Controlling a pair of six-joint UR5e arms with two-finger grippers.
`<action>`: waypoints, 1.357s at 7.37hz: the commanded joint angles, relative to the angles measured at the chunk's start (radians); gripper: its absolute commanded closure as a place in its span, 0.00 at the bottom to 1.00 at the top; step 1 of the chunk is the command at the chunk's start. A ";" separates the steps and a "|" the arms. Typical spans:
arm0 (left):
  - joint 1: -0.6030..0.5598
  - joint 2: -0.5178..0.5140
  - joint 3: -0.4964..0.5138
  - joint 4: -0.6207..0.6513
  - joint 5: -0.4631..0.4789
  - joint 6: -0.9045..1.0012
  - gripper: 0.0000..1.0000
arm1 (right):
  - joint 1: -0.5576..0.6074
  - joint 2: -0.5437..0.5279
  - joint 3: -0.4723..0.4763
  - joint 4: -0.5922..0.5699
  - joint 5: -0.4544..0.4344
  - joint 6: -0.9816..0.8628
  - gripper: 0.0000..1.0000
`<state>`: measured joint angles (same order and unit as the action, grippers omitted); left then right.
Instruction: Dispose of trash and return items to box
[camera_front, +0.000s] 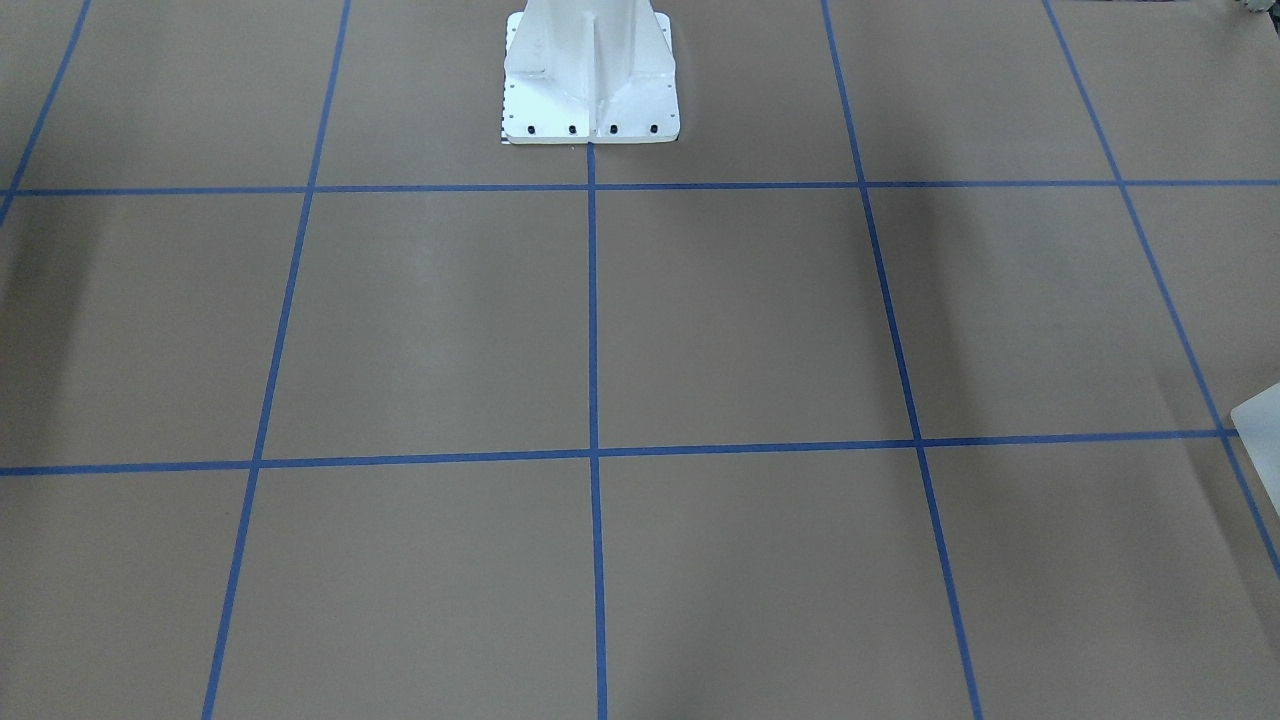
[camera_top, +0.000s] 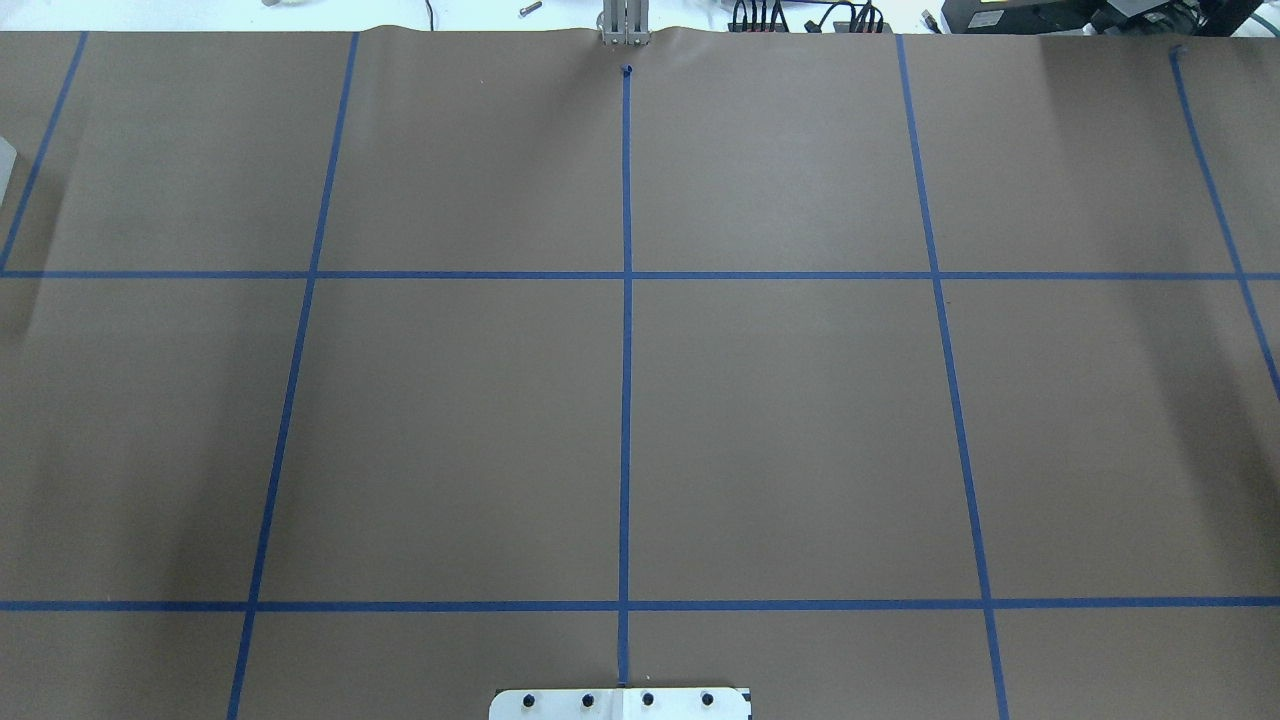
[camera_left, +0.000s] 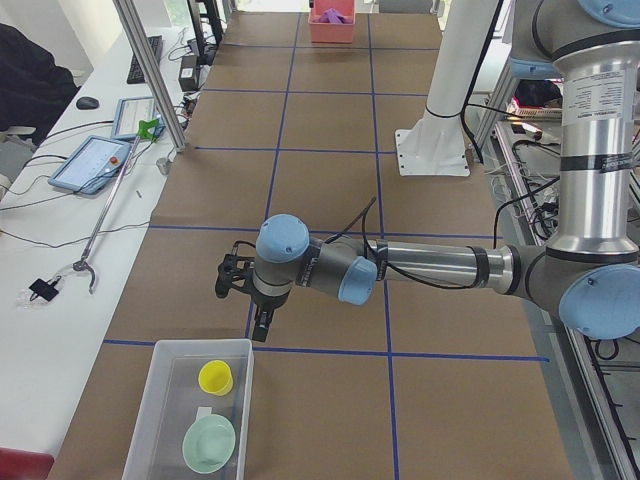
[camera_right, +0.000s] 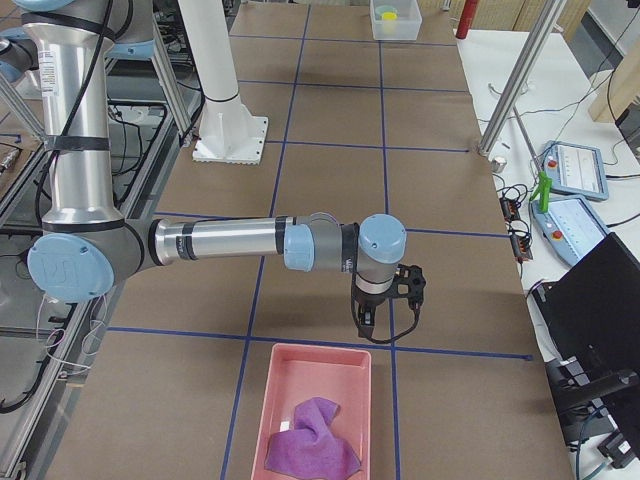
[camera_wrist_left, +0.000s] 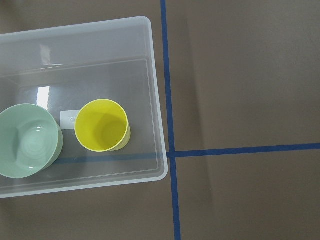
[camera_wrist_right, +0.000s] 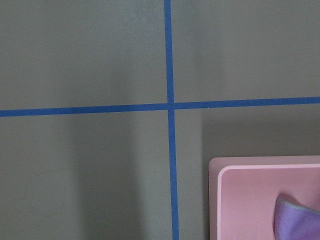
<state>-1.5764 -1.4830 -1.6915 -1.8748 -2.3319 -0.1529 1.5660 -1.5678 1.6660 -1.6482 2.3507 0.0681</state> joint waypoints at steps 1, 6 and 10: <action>-0.010 0.024 0.003 -0.009 0.003 0.006 0.01 | 0.012 -0.006 -0.005 -0.001 0.005 -0.011 0.00; -0.002 0.015 -0.048 0.127 -0.003 0.006 0.01 | 0.036 -0.004 -0.015 -0.004 0.036 -0.025 0.00; 0.032 0.021 -0.073 0.132 -0.001 0.006 0.01 | 0.048 -0.014 -0.008 -0.007 0.006 -0.031 0.00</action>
<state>-1.5457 -1.4612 -1.7638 -1.7438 -2.3343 -0.1473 1.6131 -1.5803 1.6596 -1.6553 2.3681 0.0371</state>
